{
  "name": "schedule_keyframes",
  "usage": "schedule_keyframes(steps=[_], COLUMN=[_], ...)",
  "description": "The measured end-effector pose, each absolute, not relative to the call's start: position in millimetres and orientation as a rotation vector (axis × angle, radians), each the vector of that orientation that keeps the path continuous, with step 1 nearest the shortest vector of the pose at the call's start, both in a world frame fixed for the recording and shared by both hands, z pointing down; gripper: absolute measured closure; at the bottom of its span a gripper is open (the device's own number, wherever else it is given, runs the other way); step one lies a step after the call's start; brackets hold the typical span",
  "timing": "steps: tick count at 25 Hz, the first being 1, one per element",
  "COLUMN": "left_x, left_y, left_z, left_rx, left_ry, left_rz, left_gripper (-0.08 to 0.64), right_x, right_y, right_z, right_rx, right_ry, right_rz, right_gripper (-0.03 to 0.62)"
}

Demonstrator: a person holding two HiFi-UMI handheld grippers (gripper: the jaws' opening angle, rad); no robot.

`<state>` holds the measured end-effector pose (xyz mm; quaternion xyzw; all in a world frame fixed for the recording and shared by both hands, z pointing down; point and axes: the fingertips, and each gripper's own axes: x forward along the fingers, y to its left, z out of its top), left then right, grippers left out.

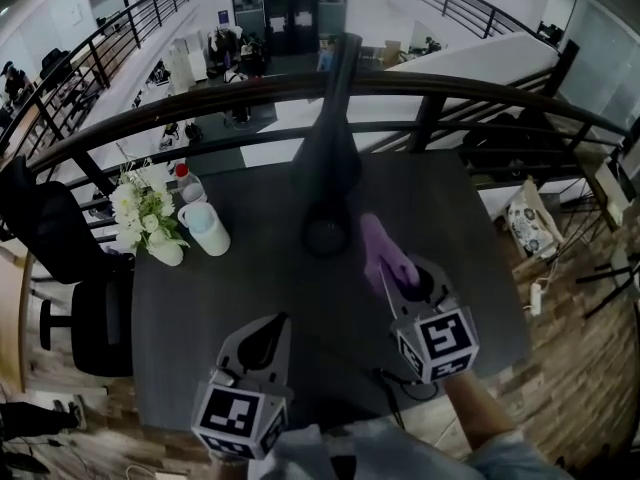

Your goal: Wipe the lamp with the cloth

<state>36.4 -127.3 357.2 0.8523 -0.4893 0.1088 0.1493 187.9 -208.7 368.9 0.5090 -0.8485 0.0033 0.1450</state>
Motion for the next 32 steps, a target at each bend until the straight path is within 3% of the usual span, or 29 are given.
schedule_keyframes(steps=[10, 32], left_x=[34, 26], left_y=[-131, -135], left_z=[368, 376], left_rx=[2.46, 2.458], left_ry=[-1.406, -1.421], left_rz=[0.336, 0.342], left_gripper=[0.56, 0.56], right_x=[150, 147], right_y=[-167, -170], right_z=[374, 376], right_rx=[1.36, 1.406], right_ry=[-2.471, -2.485], right_rz=[-0.016, 0.068], right_gripper=[0.54, 0.541])
